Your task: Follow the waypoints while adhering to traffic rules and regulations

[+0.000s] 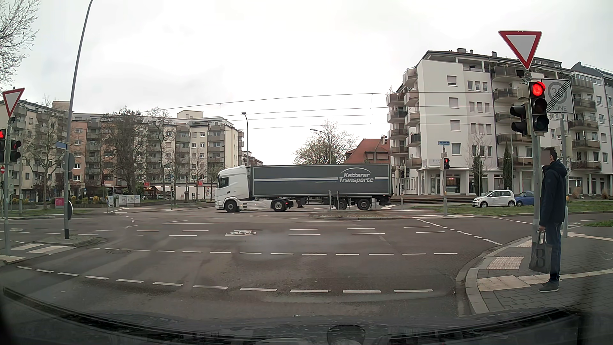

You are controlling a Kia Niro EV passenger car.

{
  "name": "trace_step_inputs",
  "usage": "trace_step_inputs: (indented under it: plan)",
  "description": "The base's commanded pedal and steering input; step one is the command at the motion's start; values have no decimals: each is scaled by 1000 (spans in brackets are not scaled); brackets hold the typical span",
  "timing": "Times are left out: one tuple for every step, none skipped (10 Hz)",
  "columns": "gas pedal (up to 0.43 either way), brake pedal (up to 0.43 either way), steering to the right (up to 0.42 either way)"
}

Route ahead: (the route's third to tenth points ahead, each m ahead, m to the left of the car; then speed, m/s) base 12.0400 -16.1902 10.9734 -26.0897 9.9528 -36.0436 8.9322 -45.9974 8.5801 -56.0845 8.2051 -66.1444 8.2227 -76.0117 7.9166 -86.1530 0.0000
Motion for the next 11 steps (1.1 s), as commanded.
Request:
trace_step_inputs:
  plan:
    - [0,256,-82]
    - [0,256,-81]
    - [0,262,-81]
    - [0,256,-82]
    - [0,256,-81]
    - [0,262,-81]
    - [0,256,-81]
    - [0,256,-81]
    - [0,262,-82]
    - [0,256,-81]
    - [0,262,-81]
